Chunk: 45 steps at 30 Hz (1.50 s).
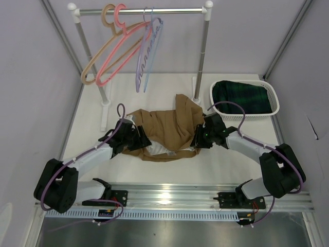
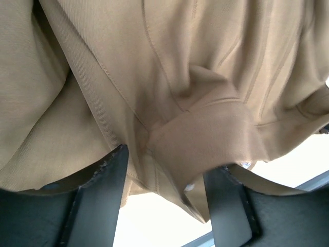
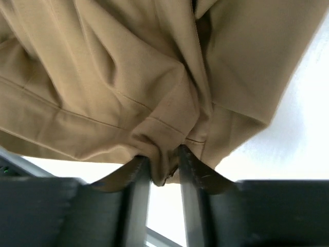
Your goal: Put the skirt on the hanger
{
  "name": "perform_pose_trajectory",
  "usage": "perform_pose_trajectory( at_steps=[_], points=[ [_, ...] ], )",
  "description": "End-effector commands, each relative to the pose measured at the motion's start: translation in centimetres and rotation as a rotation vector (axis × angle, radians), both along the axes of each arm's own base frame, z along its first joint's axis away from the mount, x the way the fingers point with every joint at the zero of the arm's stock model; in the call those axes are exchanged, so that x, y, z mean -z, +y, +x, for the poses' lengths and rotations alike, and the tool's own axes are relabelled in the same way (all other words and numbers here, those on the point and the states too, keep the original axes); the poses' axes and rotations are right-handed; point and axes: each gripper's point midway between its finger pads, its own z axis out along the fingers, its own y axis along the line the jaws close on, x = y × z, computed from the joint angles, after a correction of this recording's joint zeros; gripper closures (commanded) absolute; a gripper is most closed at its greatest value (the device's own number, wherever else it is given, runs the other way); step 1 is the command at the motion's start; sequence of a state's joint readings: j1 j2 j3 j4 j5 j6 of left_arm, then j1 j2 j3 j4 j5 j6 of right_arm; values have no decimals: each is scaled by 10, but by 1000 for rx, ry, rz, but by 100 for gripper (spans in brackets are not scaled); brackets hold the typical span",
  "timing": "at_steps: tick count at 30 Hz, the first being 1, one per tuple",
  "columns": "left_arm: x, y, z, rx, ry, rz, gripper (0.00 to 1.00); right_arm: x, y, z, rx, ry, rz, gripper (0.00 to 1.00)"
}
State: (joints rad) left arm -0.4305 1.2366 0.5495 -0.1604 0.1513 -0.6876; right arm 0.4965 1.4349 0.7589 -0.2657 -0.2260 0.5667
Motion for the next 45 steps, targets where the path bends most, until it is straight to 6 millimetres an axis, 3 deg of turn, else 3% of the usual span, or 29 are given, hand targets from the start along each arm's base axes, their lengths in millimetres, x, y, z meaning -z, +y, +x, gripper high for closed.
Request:
perform_pose_trajectory(
  at_steps=[1,6,17,23,25,26,28,30,31,33,34,37,38,39,40,41,42,45],
  points=[
    [-31,2,12,14,-101,16,35,-15,-6,7,14,-65,-59,58],
    [-53,1,8,34,-151,-1,33,-32,-5,0,7,-104,-84,41],
    [-98,-2,-12,134,-243,23,30,-64,-2,-5,4,-167,-101,31],
    [-139,-6,-23,211,-348,-6,30,-94,-2,-8,8,-218,-77,29],
    [-162,-8,-26,238,-396,-25,31,-110,-2,-5,16,-247,-64,30],
    [-186,-9,-25,236,-452,-46,31,-120,-3,-3,27,-276,-65,30],
    [-203,-11,-28,250,-493,-65,32,-144,0,3,30,-329,-36,34],
    [-233,-10,-29,242,-556,-85,35,-162,3,11,35,-384,-16,34],
    [-240,-10,-29,244,-572,-86,35,-179,6,18,39,-421,3,36],
    [-270,-10,-30,241,-631,-108,39,-194,9,29,40,-464,0,38],
    [-278,-10,-29,239,-649,-110,42,-216,13,37,47,-512,20,38],
    [-310,-10,-26,233,-721,-114,45,-243,20,62,61,-576,40,41],
    [-318,-11,-23,225,-743,-119,47,-269,24,70,71,-623,70,41],
    [-343,-10,-24,222,-800,-134,48,-267,28,80,69,-622,56,43],
    [-349,-15,-19,233,-807,-139,49,-270,31,84,64,-629,54,43],
    [-373,-16,-20,236,-860,-163,50,-280,35,90,68,-649,64,43],
    [-394,-18,-20,237,-908,-176,51,-275,39,98,67,-640,64,44],
    [-428,-24,-6,210,-967,-190,53,-289,51,113,73,-671,113,44]
  ],
)
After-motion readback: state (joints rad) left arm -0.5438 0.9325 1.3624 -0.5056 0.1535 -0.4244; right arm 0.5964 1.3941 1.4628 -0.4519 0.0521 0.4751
